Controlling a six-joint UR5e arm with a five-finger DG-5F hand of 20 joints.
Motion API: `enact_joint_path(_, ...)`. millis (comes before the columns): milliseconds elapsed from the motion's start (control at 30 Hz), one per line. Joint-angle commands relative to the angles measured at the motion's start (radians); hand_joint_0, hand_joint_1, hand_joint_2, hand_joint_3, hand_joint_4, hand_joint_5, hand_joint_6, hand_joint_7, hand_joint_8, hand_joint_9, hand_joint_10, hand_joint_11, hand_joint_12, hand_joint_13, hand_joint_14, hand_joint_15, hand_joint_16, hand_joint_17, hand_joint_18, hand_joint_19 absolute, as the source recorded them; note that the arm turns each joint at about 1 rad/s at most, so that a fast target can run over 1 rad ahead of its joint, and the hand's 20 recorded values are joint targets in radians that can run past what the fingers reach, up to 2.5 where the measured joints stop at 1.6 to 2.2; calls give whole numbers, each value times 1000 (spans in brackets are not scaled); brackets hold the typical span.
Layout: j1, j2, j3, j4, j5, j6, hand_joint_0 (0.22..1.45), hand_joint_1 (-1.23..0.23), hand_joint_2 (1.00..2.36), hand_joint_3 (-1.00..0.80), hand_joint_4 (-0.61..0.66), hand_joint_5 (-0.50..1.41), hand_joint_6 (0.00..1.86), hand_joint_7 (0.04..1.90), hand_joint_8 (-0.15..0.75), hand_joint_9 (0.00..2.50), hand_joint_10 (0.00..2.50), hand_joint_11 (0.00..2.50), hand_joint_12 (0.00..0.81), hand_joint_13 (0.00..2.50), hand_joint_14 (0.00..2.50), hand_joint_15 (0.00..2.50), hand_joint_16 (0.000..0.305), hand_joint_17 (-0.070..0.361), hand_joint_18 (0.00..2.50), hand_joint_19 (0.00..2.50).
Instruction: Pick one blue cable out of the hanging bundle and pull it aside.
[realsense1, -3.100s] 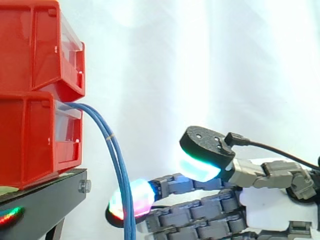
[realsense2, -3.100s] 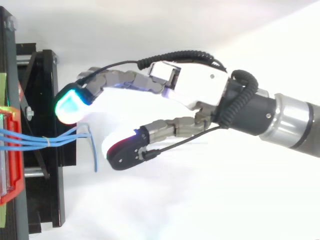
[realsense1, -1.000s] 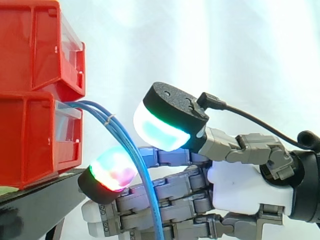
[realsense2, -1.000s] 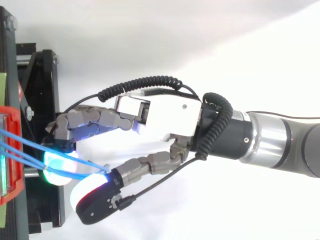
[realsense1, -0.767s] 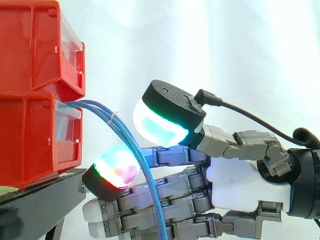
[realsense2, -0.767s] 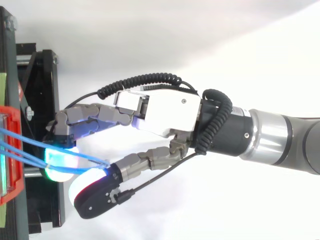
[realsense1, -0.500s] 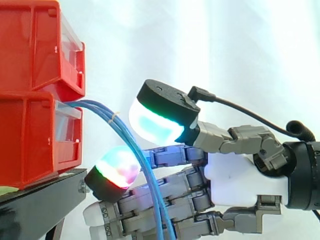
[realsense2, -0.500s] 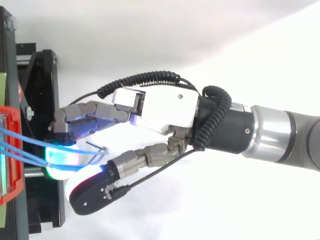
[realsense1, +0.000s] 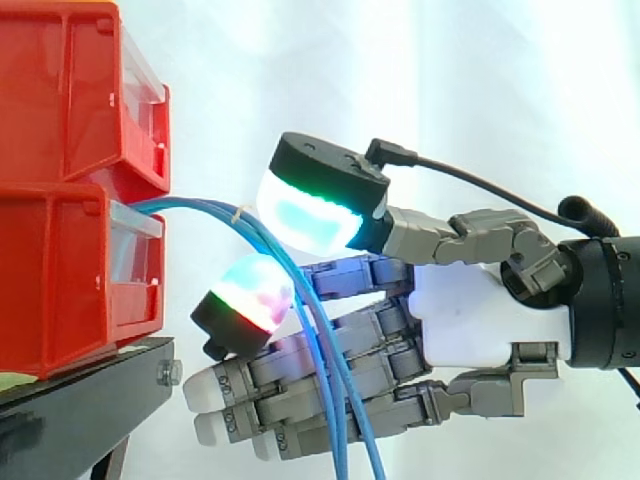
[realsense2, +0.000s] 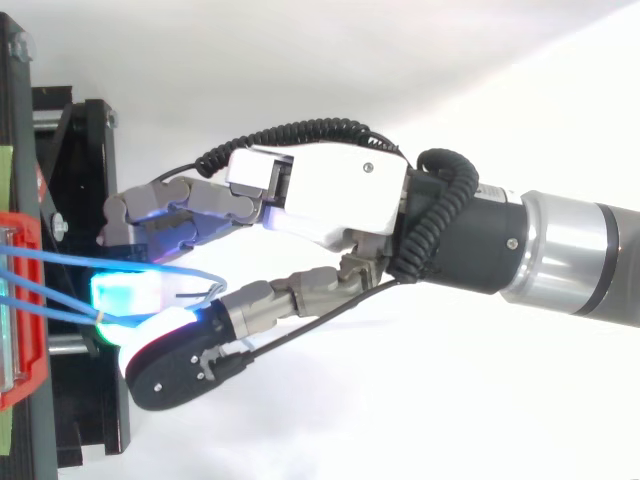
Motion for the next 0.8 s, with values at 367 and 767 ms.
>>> enact_joint_path(367, -29, 18, 20, -64, 0, -12, 603, -820, 1011, -362, 151, -160, 858, 954, 224, 643, 2, 74, 240, 415, 0, 0, 22, 49, 190, 0)
enact_joint_path(767, -39, 38, 30, -89, 0, -30, 579, -567, 1009, -396, 137, -107, 762, 1136, 238, 723, 3, 92, 248, 430, 0, 18, 23, 51, 174, 0)
